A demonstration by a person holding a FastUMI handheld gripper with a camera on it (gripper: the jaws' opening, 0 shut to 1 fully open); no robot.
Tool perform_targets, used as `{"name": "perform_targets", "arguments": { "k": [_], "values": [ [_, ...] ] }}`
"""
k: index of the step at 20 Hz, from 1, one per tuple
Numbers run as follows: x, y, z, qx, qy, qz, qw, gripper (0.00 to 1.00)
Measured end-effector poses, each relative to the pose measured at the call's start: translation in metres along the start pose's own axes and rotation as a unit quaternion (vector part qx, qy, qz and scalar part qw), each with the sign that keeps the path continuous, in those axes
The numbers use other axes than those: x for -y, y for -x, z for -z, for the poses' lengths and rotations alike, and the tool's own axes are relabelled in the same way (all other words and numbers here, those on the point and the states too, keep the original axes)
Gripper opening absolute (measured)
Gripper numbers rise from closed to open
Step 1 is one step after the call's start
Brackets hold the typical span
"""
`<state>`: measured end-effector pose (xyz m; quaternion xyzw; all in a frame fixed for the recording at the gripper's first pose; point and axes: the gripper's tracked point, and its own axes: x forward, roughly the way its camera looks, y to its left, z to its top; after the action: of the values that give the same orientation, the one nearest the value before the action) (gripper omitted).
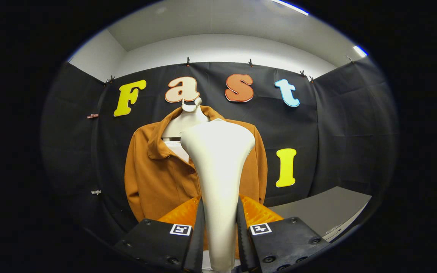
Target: Iron the clothes twice with a garment steamer, once on the left side and once on the right side.
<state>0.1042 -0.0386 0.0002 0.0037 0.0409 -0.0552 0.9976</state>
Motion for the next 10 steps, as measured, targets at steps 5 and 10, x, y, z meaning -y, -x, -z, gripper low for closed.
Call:
{"name": "perform_targets", "arguments": {
  "k": [5,10],
  "values": [
    [0.0002,0.0014,0.0007,-0.002,0.001,0.001,1.000,0.41],
    [0.0003,0.0037,0.0007,-0.002,0.002,0.001,1.000,0.41]
  ]
}}
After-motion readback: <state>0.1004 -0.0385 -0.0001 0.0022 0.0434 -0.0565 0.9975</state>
